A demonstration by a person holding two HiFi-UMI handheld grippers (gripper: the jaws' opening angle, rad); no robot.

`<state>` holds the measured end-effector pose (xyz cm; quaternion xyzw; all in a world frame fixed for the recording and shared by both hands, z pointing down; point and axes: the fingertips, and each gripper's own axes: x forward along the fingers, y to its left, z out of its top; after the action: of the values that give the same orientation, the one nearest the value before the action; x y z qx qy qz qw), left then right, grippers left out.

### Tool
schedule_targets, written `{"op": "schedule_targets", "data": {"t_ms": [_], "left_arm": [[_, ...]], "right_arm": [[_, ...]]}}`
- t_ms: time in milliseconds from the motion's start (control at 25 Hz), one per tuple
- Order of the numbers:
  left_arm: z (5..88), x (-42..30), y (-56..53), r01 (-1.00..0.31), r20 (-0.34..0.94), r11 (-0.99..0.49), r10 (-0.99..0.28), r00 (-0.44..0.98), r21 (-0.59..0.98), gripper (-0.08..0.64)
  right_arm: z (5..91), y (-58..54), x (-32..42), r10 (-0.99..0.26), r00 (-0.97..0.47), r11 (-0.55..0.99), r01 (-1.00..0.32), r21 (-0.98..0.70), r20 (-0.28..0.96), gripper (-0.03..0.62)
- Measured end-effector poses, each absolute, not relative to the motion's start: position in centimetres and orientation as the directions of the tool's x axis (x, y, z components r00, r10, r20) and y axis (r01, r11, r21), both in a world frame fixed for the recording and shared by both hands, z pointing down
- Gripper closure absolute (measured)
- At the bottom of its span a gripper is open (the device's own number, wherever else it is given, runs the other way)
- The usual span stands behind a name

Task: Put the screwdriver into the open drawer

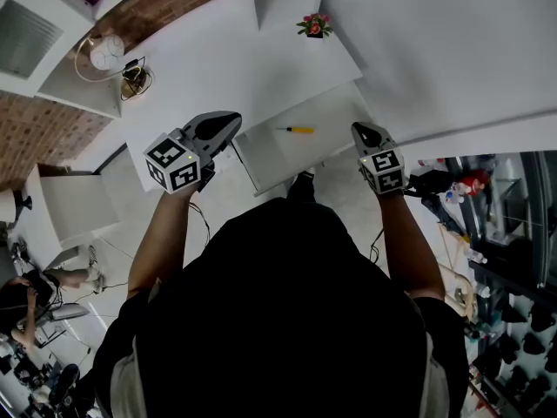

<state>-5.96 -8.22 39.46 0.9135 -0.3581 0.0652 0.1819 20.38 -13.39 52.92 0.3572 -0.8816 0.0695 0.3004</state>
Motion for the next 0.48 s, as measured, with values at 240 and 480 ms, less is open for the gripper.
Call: {"op": "schedule_targets", "data": {"t_ms": [240,480], "left_arm": [[39.0,-4.7,-8.2,-0.654,0.242,-0.704,-0.608,0.756,0.277,0.545],[38.5,-3.1,-8.0,-0.63,0.239,-0.73,-0.584,0.776,0.265,0.545]], "right_arm": [[52.3,-12.5,22.6,-0.652,-0.542,0.66,-0.75,0.046,0.53,0.586],[50.9,-11.4,24.0,-0.675,-0.518,0.615,-0.788,0.012,0.525,0.586]]}}
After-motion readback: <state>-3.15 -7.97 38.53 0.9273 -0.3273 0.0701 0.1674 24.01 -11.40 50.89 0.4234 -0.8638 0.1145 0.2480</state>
